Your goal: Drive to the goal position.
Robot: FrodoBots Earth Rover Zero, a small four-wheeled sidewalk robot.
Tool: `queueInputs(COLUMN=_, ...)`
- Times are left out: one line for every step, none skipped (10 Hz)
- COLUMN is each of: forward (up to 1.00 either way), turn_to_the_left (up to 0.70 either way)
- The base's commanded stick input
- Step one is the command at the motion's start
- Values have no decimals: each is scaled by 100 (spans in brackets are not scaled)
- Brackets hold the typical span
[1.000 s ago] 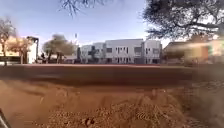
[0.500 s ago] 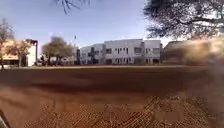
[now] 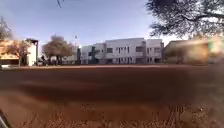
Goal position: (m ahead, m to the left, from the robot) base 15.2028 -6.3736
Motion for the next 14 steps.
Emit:
queueInputs(forward=100, turn_to_the_left=0)
queueInputs(forward=100, turn_to_the_left=0)
queueInputs(forward=100, turn_to_the_left=0)
queueInputs(forward=100, turn_to_the_left=0)
queueInputs(forward=100, turn_to_the_left=0)
queueInputs(forward=100, turn_to_the_left=0)
queueInputs(forward=100, turn_to_the_left=0)
queueInputs(forward=100, turn_to_the_left=0)
queueInputs(forward=100, turn_to_the_left=0)
queueInputs(forward=100, turn_to_the_left=0)
queueInputs(forward=100, turn_to_the_left=0)
queueInputs(forward=100, turn_to_the_left=0)
queueInputs(forward=100, turn_to_the_left=0)
queueInputs(forward=100, turn_to_the_left=0)
